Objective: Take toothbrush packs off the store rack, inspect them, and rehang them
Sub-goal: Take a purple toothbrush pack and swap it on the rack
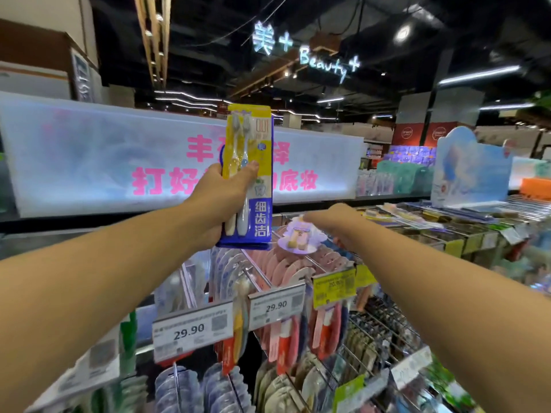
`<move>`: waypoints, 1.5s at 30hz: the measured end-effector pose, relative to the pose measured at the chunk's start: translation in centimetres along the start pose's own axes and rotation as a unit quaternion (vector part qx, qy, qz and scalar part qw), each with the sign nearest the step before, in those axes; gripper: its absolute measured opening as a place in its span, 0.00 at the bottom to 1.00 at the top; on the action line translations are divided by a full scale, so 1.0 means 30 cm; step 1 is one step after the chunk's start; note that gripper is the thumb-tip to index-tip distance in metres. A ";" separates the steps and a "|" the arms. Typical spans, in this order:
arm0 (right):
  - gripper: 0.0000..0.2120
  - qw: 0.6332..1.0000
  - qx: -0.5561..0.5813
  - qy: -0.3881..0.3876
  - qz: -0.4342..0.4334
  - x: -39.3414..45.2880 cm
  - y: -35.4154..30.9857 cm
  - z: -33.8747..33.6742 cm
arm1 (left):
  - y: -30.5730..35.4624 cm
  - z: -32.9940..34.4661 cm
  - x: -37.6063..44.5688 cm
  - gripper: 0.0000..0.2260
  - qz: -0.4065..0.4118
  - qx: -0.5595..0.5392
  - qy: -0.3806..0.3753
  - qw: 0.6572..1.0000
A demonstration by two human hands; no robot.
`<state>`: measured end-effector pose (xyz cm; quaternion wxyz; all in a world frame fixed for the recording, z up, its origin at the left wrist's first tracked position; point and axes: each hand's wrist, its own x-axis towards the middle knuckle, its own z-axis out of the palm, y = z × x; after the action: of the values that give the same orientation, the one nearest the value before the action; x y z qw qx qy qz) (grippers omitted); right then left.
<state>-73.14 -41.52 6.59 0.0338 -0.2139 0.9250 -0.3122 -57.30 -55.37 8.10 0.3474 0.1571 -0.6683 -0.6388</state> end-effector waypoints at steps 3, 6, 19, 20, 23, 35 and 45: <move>0.21 0.996 -0.084 -0.005 -0.026 0.031 -0.004 0.021 | -0.004 0.008 0.011 0.16 0.004 0.025 0.007 1.000; 0.24 0.990 -0.131 -0.022 -0.036 0.058 -0.022 0.031 | -0.005 0.016 0.014 0.13 -0.001 0.036 0.010 0.999; 0.27 0.999 -0.028 0.017 -0.004 0.121 -0.022 0.058 | -0.044 0.021 0.033 0.16 -0.013 0.045 0.010 0.999; 0.25 1.000 -0.004 0.007 -0.001 0.122 -0.027 0.063 | -0.050 0.020 0.036 0.17 -0.014 0.046 0.009 0.999; 0.19 0.995 0.101 -0.018 0.008 0.135 -0.026 0.084 | -0.067 0.016 0.042 0.21 -0.023 0.048 0.005 0.999; 0.21 0.876 0.479 0.044 -0.030 0.012 -0.051 0.043 | -0.073 -0.011 0.048 0.26 0.010 0.028 0.057 0.998; 0.18 0.812 0.540 0.014 -0.221 -0.214 -0.167 0.084 | -0.043 0.049 0.005 0.23 0.055 -0.043 -0.002 0.998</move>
<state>-64.96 -43.85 7.08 0.0605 -0.3556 0.5354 -0.7637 -58.69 -54.56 6.97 0.3867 0.1039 -0.6488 -0.6471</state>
